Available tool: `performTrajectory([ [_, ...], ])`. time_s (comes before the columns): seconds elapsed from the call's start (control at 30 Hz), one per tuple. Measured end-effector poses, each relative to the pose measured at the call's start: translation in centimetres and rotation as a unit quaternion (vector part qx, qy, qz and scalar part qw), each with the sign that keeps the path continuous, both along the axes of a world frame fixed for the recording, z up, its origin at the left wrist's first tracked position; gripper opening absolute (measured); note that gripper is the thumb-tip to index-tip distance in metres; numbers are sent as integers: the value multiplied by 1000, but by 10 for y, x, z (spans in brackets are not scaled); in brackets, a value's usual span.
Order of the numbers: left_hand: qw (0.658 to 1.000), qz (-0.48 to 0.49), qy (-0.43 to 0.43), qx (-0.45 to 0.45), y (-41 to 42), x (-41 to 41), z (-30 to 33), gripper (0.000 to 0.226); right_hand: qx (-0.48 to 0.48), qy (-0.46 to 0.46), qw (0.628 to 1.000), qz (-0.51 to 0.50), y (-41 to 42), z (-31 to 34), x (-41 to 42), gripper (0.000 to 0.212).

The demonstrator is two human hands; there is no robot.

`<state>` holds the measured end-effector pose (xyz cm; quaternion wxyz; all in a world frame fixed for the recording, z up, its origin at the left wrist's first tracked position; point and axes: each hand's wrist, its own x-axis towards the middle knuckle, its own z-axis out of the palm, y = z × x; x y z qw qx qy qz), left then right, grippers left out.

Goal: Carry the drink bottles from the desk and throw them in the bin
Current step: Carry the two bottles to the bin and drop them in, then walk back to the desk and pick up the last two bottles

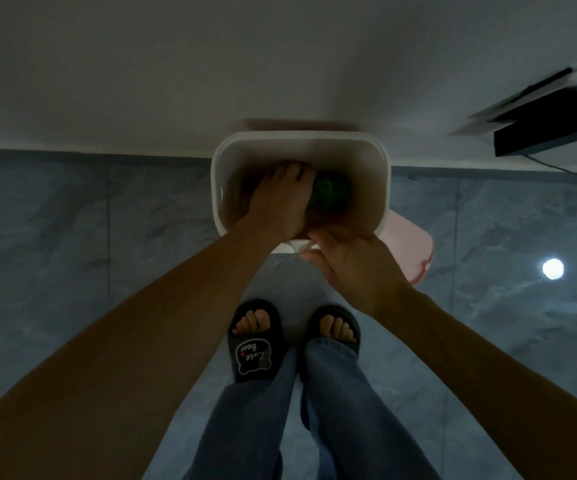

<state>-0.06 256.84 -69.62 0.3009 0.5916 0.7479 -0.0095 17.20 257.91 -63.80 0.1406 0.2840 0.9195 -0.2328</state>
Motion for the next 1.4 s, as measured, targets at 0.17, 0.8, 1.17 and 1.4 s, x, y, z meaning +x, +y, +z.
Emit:
performTrajectory([
  [0.17,994,88,-51,38,-36,2,60,48,-8,-25,999,-19,-6,36,0,42],
  [0.8,932,290,-123,-178,-276,60,464,17,-186,-167,953,-173,-100,417,137,27],
  [1.17,853,463,-115,-210,-394,94,581,22,-148,-224,962,-54,-84,538,136,22],
  [1.4,677,672,-213,-211,-481,173,612,26,-144,-240,955,99,-107,562,-14,29],
])
